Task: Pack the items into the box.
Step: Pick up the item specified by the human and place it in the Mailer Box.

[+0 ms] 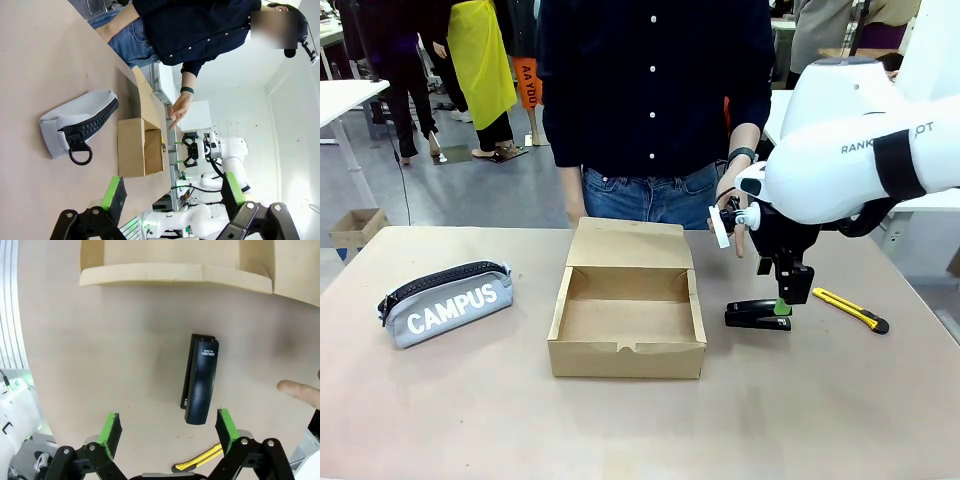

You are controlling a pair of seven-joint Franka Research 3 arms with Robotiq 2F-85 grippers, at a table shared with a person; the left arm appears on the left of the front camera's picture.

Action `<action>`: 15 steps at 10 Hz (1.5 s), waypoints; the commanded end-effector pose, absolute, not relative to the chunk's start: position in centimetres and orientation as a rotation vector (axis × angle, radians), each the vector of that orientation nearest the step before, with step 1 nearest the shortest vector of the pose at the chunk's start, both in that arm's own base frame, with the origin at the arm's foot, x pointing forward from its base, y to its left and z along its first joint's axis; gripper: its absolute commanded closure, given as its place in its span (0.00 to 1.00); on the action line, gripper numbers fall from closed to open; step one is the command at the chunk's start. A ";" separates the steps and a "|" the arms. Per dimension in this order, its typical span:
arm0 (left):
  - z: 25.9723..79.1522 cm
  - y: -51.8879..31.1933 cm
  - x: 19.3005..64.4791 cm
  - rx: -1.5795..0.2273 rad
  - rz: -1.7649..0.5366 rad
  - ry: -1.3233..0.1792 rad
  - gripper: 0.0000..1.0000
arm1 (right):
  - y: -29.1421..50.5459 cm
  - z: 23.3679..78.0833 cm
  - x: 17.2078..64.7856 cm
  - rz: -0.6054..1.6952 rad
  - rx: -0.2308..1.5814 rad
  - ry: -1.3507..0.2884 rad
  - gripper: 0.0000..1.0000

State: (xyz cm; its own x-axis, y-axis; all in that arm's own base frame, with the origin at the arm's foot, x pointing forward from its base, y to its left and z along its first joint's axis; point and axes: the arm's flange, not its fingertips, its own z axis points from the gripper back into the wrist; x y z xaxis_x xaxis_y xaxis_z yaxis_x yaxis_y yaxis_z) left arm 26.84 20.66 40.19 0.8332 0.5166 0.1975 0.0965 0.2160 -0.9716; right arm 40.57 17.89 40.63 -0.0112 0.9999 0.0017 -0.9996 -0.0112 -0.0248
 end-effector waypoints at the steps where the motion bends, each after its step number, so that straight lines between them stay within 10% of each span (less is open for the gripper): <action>1: 40.3 20.5 26.8 -1.356 0.296 -0.581 0.00 | 17.6 40.0 41.5 1.577 -0.036 -0.002 0.00; 15: 40.3 20.5 26.8 -1.356 0.296 -0.581 0.00 | 17.3 32.3 47.6 1.426 -0.054 -0.025 0.00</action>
State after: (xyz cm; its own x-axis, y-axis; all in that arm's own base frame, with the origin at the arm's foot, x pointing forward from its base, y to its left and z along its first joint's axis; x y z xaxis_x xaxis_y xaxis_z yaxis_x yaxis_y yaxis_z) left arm 26.84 20.66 40.19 0.8333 0.5164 0.1973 0.0964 0.2157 -0.9717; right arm 46.98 17.05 32.15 0.1243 0.9922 0.0063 -0.9906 0.1245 -0.0567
